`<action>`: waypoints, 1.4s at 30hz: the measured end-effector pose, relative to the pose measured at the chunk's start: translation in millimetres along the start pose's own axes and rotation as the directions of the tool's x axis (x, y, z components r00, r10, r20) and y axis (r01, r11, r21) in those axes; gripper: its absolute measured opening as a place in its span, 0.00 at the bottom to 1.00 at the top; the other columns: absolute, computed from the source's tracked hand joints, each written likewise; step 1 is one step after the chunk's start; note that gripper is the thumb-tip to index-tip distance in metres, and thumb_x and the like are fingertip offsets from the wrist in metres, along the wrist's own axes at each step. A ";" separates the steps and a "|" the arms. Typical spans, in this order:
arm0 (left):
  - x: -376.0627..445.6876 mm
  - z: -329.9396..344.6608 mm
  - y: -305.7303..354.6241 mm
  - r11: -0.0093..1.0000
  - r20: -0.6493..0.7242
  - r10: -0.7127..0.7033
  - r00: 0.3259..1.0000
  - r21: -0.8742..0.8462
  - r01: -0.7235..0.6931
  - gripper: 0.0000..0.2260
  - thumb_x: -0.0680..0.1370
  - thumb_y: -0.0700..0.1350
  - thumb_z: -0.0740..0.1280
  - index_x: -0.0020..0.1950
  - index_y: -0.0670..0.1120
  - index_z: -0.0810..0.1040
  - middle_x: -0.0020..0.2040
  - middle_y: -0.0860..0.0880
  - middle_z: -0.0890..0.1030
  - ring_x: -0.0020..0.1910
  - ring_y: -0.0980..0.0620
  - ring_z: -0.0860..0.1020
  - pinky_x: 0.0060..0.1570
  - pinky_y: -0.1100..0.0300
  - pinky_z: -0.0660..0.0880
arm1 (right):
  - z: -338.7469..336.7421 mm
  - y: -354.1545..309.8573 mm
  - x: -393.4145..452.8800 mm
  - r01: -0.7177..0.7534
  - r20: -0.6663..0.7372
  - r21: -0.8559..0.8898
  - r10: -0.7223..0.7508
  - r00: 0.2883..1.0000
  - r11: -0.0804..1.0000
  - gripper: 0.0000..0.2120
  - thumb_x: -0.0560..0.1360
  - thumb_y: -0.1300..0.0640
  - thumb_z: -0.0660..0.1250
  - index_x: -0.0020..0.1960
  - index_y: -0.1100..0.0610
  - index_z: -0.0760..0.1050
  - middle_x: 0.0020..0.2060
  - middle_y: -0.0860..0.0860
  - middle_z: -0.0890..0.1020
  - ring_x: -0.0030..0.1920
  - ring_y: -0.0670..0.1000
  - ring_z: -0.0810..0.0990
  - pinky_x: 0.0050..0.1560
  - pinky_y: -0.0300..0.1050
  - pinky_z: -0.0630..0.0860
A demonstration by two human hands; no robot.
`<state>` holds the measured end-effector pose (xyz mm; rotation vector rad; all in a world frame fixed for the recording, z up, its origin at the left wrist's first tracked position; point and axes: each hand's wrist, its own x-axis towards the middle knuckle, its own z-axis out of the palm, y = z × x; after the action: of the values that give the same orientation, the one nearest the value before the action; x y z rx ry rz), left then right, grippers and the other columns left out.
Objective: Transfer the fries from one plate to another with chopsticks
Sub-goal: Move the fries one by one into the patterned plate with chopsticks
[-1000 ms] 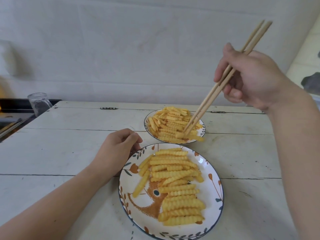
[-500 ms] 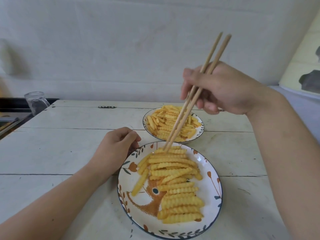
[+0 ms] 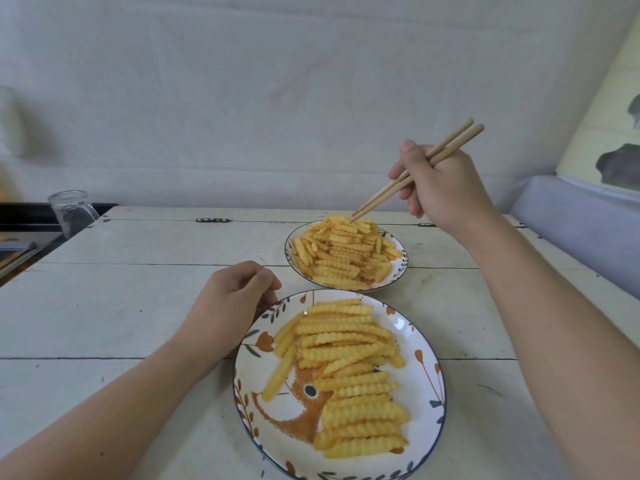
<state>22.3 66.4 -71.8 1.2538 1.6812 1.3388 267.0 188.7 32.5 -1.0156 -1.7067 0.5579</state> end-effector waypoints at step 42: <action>-0.3 -0.6 -0.5 1.000 0.006 0.002 1.000 0.000 -0.002 0.13 0.83 0.43 0.63 0.43 0.44 0.83 0.34 0.52 0.82 0.33 0.52 0.77 0.41 0.54 0.75 | -33.3 -43.4 -1.7 -0.020 0.194 0.147 -0.009 0.981 0.989 0.19 0.82 0.50 0.64 0.37 0.59 0.78 0.25 0.53 0.72 0.22 0.48 0.64 0.23 0.39 0.58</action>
<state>21.7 65.9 -72.1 1.2590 1.6761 1.3345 282.3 160.7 76.9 -0.8825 -1.8037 0.7978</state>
